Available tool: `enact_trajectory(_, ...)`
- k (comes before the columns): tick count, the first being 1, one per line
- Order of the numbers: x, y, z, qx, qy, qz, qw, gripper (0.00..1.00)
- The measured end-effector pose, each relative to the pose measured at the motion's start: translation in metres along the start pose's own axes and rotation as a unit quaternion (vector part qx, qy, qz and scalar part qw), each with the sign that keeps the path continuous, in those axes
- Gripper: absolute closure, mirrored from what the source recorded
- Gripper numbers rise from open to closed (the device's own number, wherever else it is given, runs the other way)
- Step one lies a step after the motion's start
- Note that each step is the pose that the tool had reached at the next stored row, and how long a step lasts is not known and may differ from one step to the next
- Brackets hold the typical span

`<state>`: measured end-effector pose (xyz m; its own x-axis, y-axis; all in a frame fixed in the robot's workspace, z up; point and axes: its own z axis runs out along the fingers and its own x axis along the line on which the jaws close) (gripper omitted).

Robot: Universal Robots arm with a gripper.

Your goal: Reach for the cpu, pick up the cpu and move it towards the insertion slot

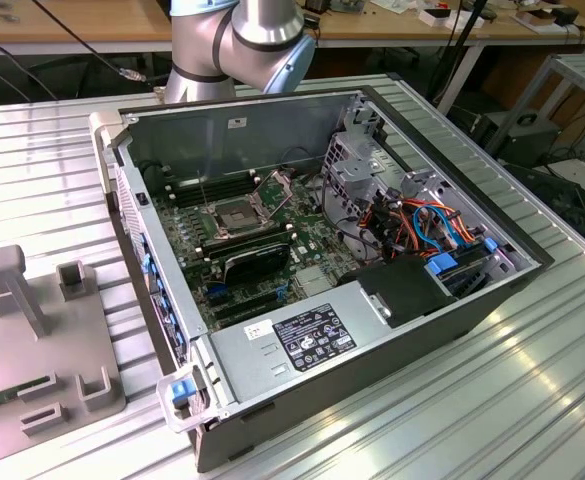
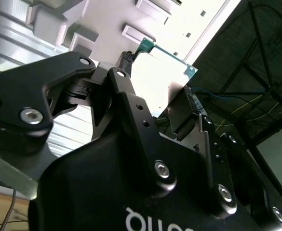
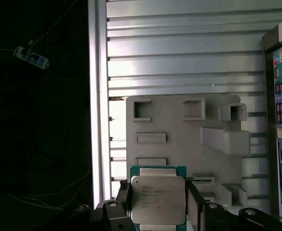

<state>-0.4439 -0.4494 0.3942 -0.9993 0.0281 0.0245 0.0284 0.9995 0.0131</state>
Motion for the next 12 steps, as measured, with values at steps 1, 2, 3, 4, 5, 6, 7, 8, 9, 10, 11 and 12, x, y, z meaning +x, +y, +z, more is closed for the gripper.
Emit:
enact_trajectory(1, -0.0009, 0.0, 0.0, 0.0, 0.0, 0.0, 1.0, 0.45)
enact_trajectory(2, -0.0019, 0.0001, -0.0001, 0.0, 0.0, 0.0, 1.0, 0.45)
enact_trajectory(3, -0.0036, 0.0001, -0.0001, 0.0, 0.0, 0.0, 1.0, 0.45)
enact_trajectory(4, -0.0046, 0.0001, -0.0001, 0.0, 0.0, 0.0, 1.0, 0.45)
enact_trajectory(5, -0.0054, 0.0002, -0.0001, 0.0, 0.0, 0.0, 1.0, 0.45)
enact_trajectory(6, -0.0062, 0.0002, -0.0001, 0.0, 0.0, 0.0, 1.0, 0.45)
enact_trajectory(7, -0.0066, 0.0003, -0.0001, 0.0, 0.0, 0.0, 1.0, 0.45)
enact_trajectory(8, -0.0067, 0.0003, -0.0001, 0.0, 0.0, 0.0, 1.0, 0.45)
enact_trajectory(9, -0.0068, 0.0002, -0.0001, 0.0, 0.0, 0.0, 1.0, 0.45)
enact_trajectory(10, -0.0069, 0.0002, -0.0002, 0.0, 0.0, 0.0, 1.0, 0.45)
enact_trajectory(11, -0.0069, 0.0002, -0.0002, 0.0, 0.0, 0.0, 1.0, 0.45)
enact_trajectory(12, -0.0069, 0.0002, -0.0002, 0.0, 0.0, 0.0, 1.0, 0.45)
